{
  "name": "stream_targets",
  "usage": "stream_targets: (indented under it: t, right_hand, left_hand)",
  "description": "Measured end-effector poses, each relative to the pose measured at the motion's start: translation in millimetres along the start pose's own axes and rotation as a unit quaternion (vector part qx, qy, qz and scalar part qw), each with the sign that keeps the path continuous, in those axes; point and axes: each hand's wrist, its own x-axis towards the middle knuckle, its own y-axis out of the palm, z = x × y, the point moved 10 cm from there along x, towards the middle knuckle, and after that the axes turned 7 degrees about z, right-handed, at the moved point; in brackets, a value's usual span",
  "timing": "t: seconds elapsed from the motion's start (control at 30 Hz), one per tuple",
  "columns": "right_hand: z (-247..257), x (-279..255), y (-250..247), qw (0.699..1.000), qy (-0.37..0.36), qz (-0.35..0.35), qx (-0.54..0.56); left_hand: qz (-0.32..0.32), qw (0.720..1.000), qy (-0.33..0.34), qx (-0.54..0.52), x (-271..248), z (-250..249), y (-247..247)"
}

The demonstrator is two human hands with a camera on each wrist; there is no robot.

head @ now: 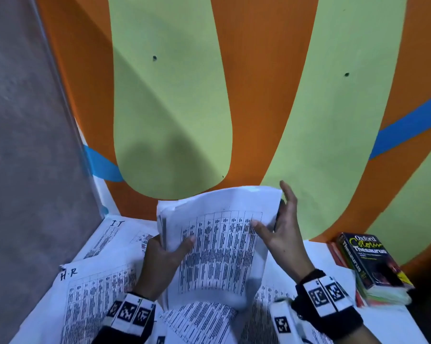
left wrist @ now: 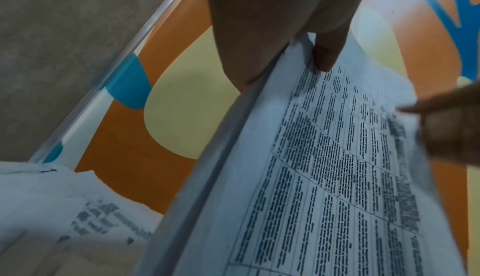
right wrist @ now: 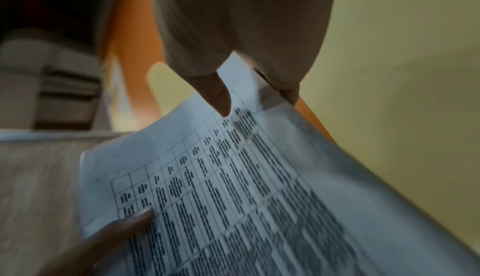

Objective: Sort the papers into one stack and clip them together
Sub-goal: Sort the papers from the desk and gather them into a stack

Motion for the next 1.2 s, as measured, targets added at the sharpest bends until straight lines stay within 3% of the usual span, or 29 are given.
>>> stream_targets:
  t: [0.07, 0.27, 0.4, 0.47, 0.53, 0.63, 0.7, 0.87, 0.93, 1.03, 1.1, 1.2]
  right_hand:
    - [-16, -6, 8, 0.999, 0.035, 0.013, 0.027]
    - [7, -9, 15, 0.999, -0.013, -0.008, 0.034]
    - [-34, -22, 41, 0.995, 0.079, 0.035, -0.058]
    - [-76, -35, 42, 0.983, 0.149, 0.013, -0.105]
    - [-123, -55, 41, 0.957, 0.251, 0.003, -0.146]
    - [-178, -88, 52, 0.869, 0.363, 0.115, -0.315]
    - [-191, -102, 51, 0.812, 0.389, 0.145, -0.410]
    - [-197, -103, 77, 0.743, 0.377, 0.203, -0.514]
    - [-198, -96, 87, 0.756, 0.364, 0.208, -0.503]
    - [-193, -84, 91, 0.868, 0.325, 0.133, -0.351]
    - [-185, -82, 77, 0.918, 0.310, 0.049, -0.241]
    - [-178, -88, 37, 0.923, 0.326, -0.032, -0.204]
  left_hand:
    - [-0.005, 1.000, 0.013, 0.005, 1, -5, -3]
    - [-0.013, 0.997, 0.072, 0.024, 3, -24, -14]
    - [0.005, 0.998, -0.008, 0.060, 3, 17, -13]
    - [-0.024, 0.997, -0.027, 0.067, 0, 28, -19]
    - [-0.060, 0.995, -0.029, 0.068, -1, 27, -33]
    - [-0.139, 0.989, -0.011, 0.055, 0, 23, -76]
    - [-0.184, 0.981, 0.006, 0.056, -1, 23, -105]
    - [-0.254, 0.962, 0.030, 0.091, -17, 15, -153]
    - [-0.263, 0.960, 0.034, 0.090, -22, 17, -162]
    - [-0.264, 0.958, 0.031, 0.103, -29, 22, -170]
    - [-0.261, 0.960, 0.036, 0.093, -34, 23, -172]
    - [-0.255, 0.963, 0.037, 0.077, -39, 29, -181]
